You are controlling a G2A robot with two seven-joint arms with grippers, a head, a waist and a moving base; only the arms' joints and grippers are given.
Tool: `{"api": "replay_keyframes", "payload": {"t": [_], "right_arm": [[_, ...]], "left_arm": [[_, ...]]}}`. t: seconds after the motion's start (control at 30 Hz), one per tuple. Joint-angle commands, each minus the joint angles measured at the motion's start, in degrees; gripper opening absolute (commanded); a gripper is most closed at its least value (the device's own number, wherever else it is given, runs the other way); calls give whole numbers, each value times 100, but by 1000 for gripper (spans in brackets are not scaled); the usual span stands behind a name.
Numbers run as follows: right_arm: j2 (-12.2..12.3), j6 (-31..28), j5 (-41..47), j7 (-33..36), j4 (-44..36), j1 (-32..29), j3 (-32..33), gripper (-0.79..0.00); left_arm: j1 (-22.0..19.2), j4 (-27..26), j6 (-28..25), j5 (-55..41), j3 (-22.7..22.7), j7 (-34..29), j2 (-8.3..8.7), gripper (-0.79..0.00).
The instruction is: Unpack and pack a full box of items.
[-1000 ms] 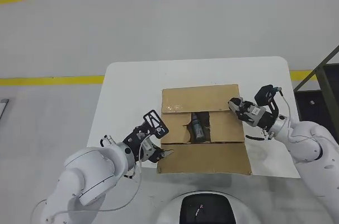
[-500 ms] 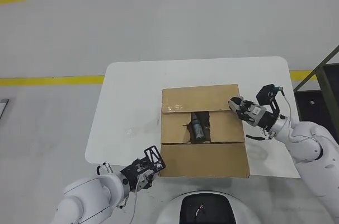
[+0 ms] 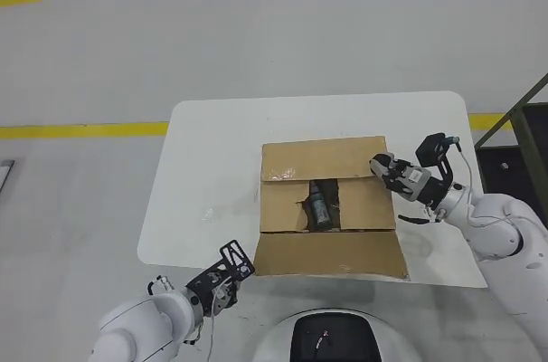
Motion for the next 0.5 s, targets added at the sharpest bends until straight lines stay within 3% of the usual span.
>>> {"api": "replay_keyframes", "payload": {"t": [0.0, 0.23, 0.47], "right_arm": [[3, -14, 2, 2, 7, 5, -16, -785], [14, -14, 26, -20, 26, 22, -44, -785], [24, -4, 39, -34, 36, 56, -71, -785]], "left_arm": [[166, 0, -19, 24, -247, -65, 24, -785], [840, 0, -131, 58, -745, -155, 74, -785], [963, 0, -518, -118, -273, 152, 76, -785]]}}
